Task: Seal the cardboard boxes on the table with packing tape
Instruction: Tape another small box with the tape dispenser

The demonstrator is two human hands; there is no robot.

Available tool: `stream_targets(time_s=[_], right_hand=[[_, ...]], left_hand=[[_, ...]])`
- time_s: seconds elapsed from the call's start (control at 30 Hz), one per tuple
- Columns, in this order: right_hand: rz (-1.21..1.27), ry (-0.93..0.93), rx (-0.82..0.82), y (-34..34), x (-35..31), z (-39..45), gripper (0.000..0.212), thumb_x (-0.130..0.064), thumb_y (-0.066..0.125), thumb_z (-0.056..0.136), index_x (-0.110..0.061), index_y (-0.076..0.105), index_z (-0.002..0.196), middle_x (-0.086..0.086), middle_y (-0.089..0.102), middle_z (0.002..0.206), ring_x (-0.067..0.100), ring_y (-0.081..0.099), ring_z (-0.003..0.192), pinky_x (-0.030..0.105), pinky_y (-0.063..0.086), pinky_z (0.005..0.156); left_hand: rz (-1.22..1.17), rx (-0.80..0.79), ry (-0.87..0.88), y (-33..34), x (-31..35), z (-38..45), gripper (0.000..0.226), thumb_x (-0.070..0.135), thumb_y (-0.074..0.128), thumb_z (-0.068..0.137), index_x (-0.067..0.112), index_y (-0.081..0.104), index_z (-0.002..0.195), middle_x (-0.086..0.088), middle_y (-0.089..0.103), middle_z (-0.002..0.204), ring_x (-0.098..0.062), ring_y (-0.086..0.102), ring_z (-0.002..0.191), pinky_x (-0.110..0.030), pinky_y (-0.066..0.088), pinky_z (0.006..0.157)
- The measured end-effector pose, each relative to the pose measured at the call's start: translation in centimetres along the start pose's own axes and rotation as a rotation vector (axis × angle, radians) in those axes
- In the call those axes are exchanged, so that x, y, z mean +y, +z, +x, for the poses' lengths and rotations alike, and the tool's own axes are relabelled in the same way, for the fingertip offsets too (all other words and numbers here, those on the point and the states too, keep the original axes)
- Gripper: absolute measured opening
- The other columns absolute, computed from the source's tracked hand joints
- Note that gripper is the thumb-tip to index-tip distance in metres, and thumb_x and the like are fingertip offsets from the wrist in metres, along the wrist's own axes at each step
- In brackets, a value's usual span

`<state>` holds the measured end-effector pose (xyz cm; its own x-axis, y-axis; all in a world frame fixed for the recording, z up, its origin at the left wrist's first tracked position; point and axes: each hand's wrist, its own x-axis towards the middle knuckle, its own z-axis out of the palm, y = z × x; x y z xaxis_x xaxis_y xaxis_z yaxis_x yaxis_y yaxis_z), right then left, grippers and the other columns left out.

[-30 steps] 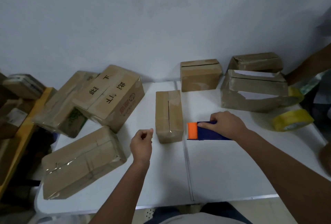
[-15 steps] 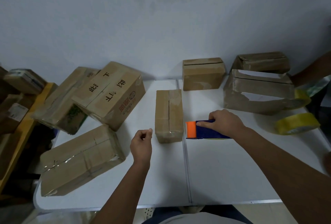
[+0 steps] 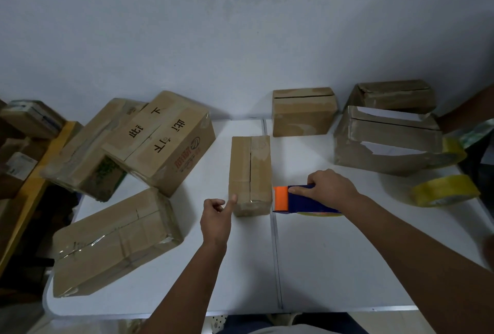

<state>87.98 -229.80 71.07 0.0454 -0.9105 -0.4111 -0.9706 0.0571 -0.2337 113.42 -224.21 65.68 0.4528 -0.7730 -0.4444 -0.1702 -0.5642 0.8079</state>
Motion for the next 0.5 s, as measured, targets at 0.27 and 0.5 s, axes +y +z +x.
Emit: stream_targets(time_s=[0.27,0.5], right_hand=[[0.022,0.03,0.019,1.8,-1.8,-0.6,0.068,-0.08,0.044,0.08,-0.016,0.067,0.089,0.001,0.063,0.082,0.016,0.061,0.073,0.027,0.042,0.061],[0.051,0.05,-0.009,2.2,-1.7,-0.4,0.067,-0.078,0.044,0.081,-0.016,0.067,0.09,0.003,0.064,0.085,0.017,0.061,0.075,0.028,0.043,0.063]], left_hand=[[0.089,-0.061,0.035,-2.2,0.8,2.9,0.04,0.044,0.074,0.086,0.012,0.058,0.103,-0.001,0.057,0.092,-0.009,0.053,0.079,-0.022,0.04,0.063],[0.126,-0.167,-0.027,-2.8,0.9,3.7,0.051,0.054,0.074,0.081,0.016,0.056,0.11,-0.005,0.061,0.104,-0.018,0.058,0.087,-0.029,0.047,0.072]])
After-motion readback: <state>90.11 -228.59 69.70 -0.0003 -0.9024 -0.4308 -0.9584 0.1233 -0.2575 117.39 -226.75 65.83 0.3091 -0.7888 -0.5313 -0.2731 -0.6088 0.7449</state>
